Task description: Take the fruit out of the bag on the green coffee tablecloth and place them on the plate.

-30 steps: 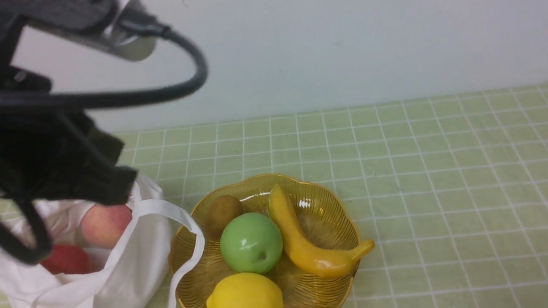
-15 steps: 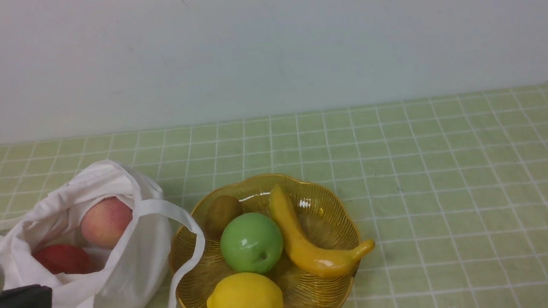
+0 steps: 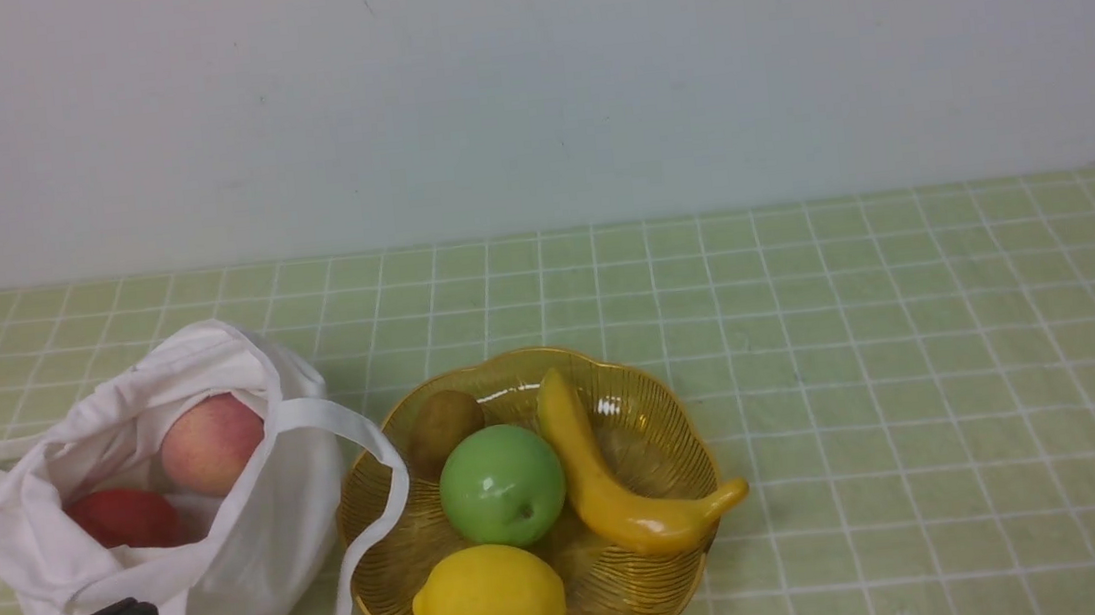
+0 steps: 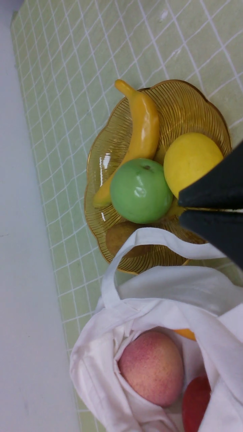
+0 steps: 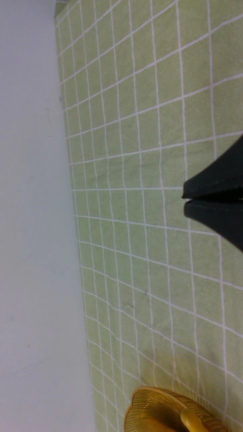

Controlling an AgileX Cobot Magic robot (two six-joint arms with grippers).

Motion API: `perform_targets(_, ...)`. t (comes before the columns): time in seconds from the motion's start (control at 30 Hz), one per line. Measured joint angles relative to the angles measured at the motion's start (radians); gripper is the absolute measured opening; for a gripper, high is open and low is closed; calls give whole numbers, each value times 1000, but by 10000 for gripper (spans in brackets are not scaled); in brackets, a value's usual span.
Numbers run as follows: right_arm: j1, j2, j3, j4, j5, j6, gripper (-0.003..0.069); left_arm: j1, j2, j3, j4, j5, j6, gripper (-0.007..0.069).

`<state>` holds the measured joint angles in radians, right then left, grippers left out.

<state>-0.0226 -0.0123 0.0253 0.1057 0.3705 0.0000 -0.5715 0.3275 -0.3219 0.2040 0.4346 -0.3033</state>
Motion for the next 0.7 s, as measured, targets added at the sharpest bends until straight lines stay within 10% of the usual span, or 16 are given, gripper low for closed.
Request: perform_targets(0.7, 0, 0, 0, 0, 0, 0, -15, 0, -37, 5, 1, 12, 12, -8)
